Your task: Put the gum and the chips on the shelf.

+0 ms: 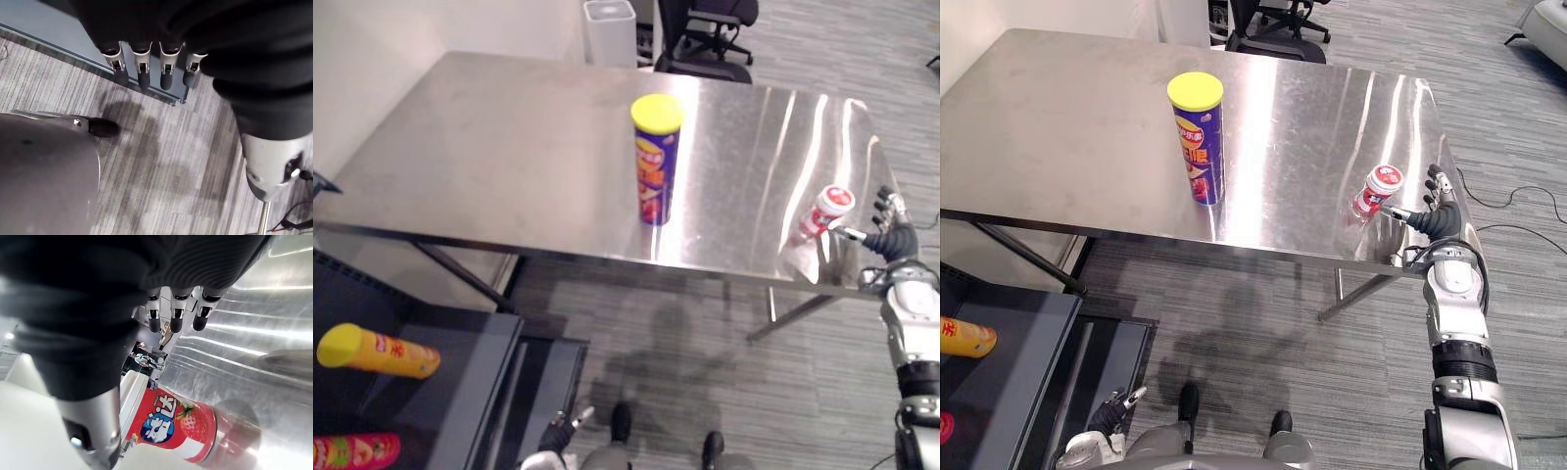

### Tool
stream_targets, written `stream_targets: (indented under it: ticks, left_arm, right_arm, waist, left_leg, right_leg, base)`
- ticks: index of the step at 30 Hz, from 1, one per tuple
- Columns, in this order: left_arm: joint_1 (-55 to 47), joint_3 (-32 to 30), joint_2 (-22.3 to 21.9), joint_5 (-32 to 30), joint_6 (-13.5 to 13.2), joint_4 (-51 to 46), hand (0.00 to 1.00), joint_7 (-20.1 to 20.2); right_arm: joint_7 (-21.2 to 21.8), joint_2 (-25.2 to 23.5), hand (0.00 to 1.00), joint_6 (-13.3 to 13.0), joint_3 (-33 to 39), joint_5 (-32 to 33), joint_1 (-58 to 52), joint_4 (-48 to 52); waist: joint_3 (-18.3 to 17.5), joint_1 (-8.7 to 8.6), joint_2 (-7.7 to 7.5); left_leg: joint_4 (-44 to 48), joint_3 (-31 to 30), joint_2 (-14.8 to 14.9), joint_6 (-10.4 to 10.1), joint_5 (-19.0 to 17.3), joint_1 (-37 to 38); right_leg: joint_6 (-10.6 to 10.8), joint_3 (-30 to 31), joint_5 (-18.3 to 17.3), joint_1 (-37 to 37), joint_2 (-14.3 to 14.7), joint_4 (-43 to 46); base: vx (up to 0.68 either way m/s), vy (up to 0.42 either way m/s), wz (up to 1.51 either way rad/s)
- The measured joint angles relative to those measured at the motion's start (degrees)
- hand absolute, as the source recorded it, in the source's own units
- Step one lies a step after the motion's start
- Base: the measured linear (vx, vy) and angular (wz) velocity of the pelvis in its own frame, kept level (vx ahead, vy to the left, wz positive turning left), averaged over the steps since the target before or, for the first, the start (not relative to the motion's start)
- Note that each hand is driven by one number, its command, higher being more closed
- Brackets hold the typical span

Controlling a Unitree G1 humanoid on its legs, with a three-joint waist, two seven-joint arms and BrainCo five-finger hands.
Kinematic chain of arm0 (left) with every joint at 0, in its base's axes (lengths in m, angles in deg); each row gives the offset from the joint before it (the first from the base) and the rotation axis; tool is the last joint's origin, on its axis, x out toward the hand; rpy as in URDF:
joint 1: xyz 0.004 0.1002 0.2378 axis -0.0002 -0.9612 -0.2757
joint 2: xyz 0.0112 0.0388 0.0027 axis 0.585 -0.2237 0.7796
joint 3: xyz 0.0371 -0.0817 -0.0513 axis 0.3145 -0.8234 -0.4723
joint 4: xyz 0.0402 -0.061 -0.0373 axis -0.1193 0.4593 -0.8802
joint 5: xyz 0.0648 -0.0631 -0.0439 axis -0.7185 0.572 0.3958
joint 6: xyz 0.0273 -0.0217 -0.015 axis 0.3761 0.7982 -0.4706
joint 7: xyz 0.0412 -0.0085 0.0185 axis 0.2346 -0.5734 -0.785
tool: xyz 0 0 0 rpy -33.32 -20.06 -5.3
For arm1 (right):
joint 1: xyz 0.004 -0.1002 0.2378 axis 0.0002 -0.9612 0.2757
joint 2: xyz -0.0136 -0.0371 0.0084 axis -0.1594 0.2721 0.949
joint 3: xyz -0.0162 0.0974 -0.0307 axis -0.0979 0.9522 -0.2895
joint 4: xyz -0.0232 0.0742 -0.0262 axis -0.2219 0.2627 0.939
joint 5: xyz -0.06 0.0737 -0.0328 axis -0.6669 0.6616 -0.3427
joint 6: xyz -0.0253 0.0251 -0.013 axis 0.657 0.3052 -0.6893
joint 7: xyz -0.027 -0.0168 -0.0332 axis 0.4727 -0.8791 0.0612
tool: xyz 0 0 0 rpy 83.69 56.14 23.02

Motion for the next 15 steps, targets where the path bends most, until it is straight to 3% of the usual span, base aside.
stream_targets:
  ticks: [15]
  left_arm:
    - [0.0, 0.0, 0.5, 0.7, -0.7, -0.9, 0.0, -0.1]
  right_arm:
    - [0.0, 0.0, 0.0, 0.0, -1.8, 0.0, 0.6, 0.0]
  waist:
    - [1.6, 0.03, -0.4]
  left_leg:
    - [0.0, 0.1, 0.4, 0.3, 0.7, -2.1]
  right_leg:
    - [-0.3, -0.1, 1.1, -2.4, 0.4, 0.1]
  base:
    - [0.0, 0.001, -0.01]
